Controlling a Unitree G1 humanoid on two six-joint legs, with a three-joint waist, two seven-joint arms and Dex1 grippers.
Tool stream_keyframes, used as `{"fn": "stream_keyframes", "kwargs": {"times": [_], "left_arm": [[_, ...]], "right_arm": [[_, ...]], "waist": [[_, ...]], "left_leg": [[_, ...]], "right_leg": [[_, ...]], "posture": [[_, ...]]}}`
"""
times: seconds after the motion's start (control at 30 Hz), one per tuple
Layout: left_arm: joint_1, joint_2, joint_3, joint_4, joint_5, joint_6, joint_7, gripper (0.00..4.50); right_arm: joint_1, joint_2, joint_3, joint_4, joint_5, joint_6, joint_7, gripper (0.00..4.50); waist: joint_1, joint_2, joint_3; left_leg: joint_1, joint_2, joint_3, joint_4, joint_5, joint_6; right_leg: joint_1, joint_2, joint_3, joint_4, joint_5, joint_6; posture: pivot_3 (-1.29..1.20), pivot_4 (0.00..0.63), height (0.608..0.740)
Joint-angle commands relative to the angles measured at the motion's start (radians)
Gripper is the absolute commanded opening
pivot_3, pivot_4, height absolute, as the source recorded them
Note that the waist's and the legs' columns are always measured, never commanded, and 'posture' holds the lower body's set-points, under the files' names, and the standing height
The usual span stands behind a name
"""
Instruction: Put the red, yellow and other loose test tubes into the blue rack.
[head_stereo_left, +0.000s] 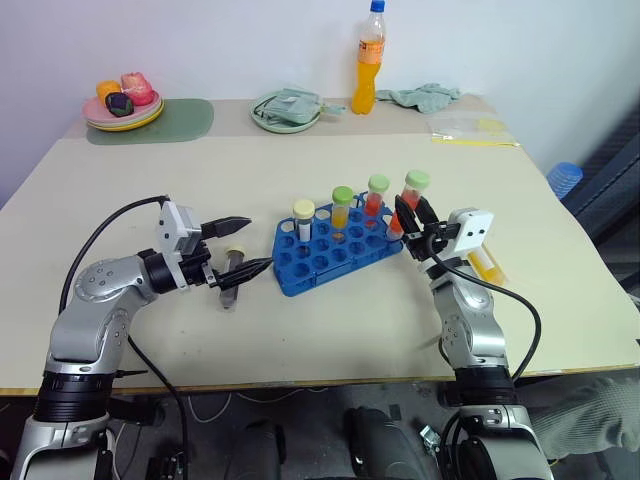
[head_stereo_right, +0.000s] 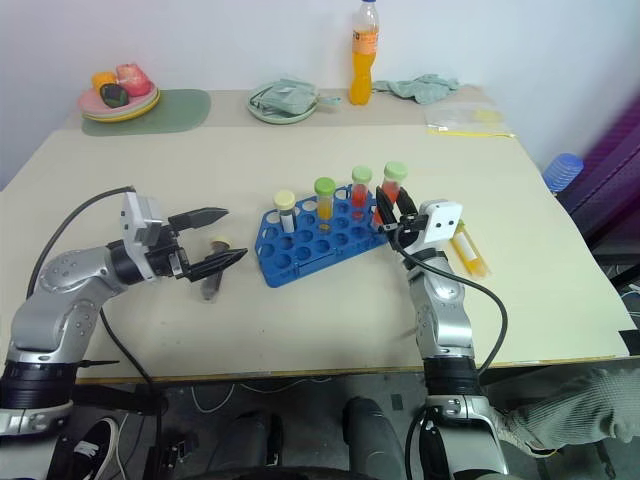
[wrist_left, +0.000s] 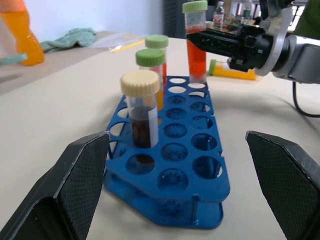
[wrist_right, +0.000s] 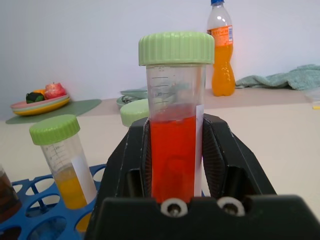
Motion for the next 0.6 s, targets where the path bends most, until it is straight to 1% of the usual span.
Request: {"fn": "stream_keyframes", "kwargs": {"times": [0.03, 0.23, 0.6], "left_arm": [[0.003, 0.014, 0.023, -0.042, -0.022, 0.006, 0.007, 4.50], [-0.008, 0.014, 0.021, -0.039, -0.021, 0.012, 0.011, 4.50], [-0.017, 0.006, 0.013, -0.035, -0.020, 0.006, 0.017, 4.50]], "right_arm": [[-0.003, 0.020, 0.017, -0.030, 0.006, -0.016, 0.008, 1.25], [0.015, 0.047, 0.039, -0.054, 0.001, -0.007, -0.001, 1.25], [-0.006, 0.006, 0.017, -0.018, -0.014, -0.022, -0.001, 1.25]], "waist": [[0.000, 0.000, 0.000], [0.001, 0.000, 0.000], [0.002, 0.000, 0.000]], "left_leg": [[0.000, 0.000, 0.000, 0.000, 0.000, 0.000], [0.000, 0.000, 0.000, 0.000, 0.000, 0.000], [0.000, 0.000, 0.000, 0.000, 0.000, 0.000]], "right_leg": [[0.000, 0.000, 0.000, 0.000, 0.000, 0.000], [0.000, 0.000, 0.000, 0.000, 0.000, 0.000], [0.001, 0.000, 0.000, 0.000, 0.000, 0.000]], "posture": [[0.00, 0.150, 0.740], [0.00, 0.150, 0.740], [0.00, 0.150, 0.740]]}}
